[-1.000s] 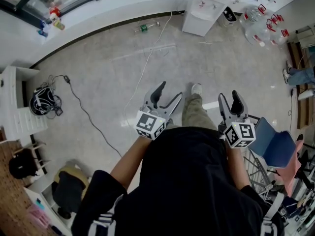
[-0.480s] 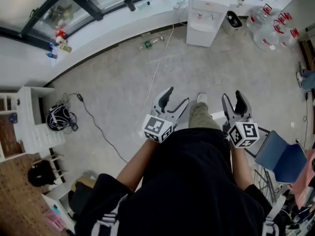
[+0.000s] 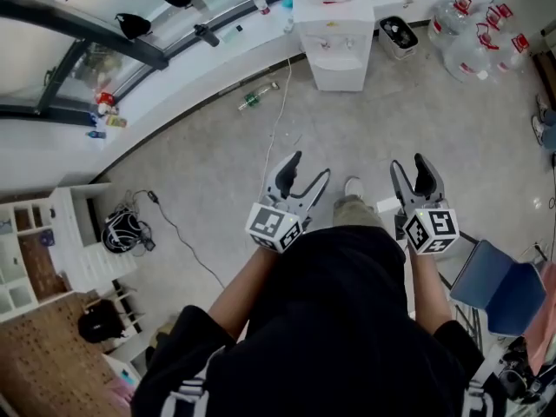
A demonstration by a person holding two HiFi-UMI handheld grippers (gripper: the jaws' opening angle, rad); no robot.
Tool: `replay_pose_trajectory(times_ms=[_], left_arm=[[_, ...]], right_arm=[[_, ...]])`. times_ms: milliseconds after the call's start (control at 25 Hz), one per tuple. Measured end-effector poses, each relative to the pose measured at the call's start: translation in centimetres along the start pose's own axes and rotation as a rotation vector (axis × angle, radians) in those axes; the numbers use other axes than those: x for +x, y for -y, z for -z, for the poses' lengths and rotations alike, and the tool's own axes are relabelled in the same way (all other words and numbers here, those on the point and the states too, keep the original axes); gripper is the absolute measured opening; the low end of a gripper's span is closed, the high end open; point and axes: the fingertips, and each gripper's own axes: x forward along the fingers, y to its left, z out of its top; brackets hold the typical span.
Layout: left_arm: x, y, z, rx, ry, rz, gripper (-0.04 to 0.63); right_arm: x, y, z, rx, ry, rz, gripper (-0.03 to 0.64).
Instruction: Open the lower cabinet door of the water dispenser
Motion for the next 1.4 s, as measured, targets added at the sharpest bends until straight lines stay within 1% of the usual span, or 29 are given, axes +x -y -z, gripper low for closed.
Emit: replay_pose_trajectory(times_ms=[80,120,240,280,400,560,680,760,920,1040,1160,1280,1400], left_arm=[[2.1,0.2,-0.8,0.000,0.000,0.000,0.279],[3.0,0.3,-1.2,-0.004,0.002,-0.002,0.279],[4.9,0.4,-2.0,-0.007,0.012,-0.015,0.279],[5.4,0.4,-2.3,-0.004,0.018,-0.024,0.279],[6.3,-0.4,-2.8,0.000,0.024,-0.059,0.279],[6.8,-2.1,-3.0,-0.010,0.011,-0.103,0.279],[7.5,-3.7,-3.3,-0.011,0.011,-0.119,0.279],[8.2,-4.5,-3.4,-0.009,0.015,-0.115,0.279],[10.2,-5.9,-3.8,0.006,0.010,-0.076,0.279],[12.5,-7.6,-4.0,-0.006,0.009,-0.033,0.279],[15.1,-8.7,-4.7,-0.008,-0.013,0.030,0.279],[17.6,-9.5,-6.3,0.012,-0.014,0.105,0.279],[19.5,-11.1,-7.1,0.014,-0.014,0.153,0.279]], right_arm=[[1.2,1.6,-0.5,0.014,-0.012,-0.029,0.229],[1.8,2.1,-0.7,0.003,-0.021,-0.047,0.229],[3.2,3.2,-1.5,-0.090,-0.034,-0.076,0.229],[3.7,3.6,-1.9,-0.103,-0.036,-0.086,0.229],[5.2,4.5,-2.6,-0.098,-0.048,-0.119,0.229],[6.6,5.4,-3.0,-0.103,-0.068,-0.135,0.229],[7.8,5.7,-2.8,-0.107,-0.083,-0.143,0.229],[8.6,5.6,-2.5,-0.111,-0.093,-0.146,0.229],[10.1,5.4,-2.4,-0.111,-0.100,-0.130,0.229],[12.0,5.6,-2.8,-0.121,-0.100,-0.101,0.229],[13.7,5.9,-3.8,-0.108,-0.100,-0.053,0.229],[15.3,6.1,-5.3,-0.090,-0.090,-0.009,0.229],[17.7,6.4,-5.7,-0.091,-0.102,0.032,0.229]])
